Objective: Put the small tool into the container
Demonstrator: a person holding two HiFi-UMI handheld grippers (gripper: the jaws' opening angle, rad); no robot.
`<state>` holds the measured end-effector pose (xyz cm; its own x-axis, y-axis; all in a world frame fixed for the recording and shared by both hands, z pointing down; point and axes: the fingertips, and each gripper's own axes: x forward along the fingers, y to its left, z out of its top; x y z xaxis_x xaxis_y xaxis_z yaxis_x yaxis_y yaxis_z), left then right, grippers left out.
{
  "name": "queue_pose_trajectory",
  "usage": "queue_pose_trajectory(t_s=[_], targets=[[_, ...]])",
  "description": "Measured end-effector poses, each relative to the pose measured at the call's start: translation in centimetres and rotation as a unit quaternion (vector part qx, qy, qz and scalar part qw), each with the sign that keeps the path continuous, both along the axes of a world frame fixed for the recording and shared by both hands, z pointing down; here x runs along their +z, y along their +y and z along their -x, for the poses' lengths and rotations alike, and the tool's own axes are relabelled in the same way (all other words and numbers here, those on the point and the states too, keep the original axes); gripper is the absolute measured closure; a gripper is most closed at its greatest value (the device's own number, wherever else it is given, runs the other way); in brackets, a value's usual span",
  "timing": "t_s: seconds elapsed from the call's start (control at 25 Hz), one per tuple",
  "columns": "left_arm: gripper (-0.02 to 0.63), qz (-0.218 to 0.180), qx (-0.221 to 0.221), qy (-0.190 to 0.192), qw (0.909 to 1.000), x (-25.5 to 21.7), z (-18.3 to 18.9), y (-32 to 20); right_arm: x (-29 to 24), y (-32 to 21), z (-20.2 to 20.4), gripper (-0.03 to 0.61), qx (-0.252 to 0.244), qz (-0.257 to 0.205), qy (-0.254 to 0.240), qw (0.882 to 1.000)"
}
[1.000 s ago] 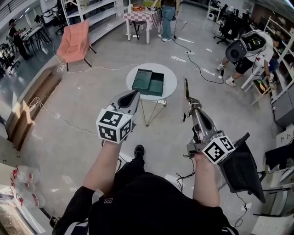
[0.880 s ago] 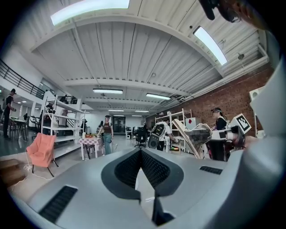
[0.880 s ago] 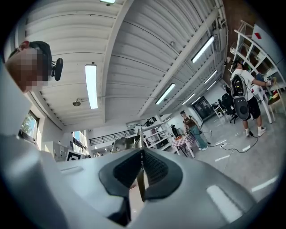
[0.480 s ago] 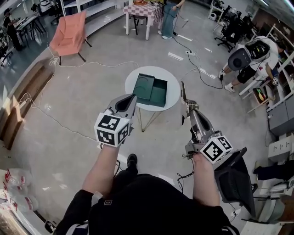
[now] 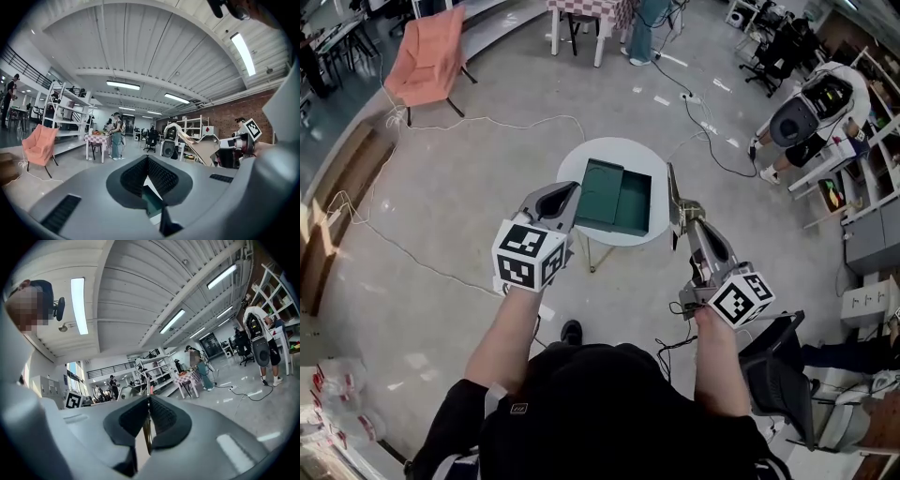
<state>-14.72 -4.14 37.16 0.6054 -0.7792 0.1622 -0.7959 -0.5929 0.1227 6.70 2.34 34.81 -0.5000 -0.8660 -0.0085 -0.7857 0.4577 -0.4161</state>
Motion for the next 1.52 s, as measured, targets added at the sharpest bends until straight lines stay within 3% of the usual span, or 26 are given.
queue_pose_trajectory(t_s=[0.28,0.56,0.88,1.08,1.52], targets=[[0.609,0.021,0.021,-0.006,0.9995,1.9,-2.3,-4.4,2.9,-3.9,-2.7,0.56,0.026,0.031,-0.008,0.999],[0.609,0.043,0.029,-0.022,0.9984,3.8,-6.8,-10.1,6.4,-9.8,-6.9,0.56,0.021,0.052,-0.023,0.998],[0.609,0.059,-0.01,-0.042,0.9973,4.0,-11.5,-18.9,10.9,-18.8,-10.8,0.56,-0.042,0.099,-0.017,0.994],[0.609,0.071,-0.02,-0.058,0.9956,4.8,-14.4,-20.8,12.4,-22.0,-11.5,0.56,-0.091,0.114,-0.022,0.989],[0.609,0.095,-0.027,-0.062,0.9931,7.2,-13.3,-22.3,18.1,-22.9,-9.6,0.56,-0.11,0.184,-0.031,0.976]])
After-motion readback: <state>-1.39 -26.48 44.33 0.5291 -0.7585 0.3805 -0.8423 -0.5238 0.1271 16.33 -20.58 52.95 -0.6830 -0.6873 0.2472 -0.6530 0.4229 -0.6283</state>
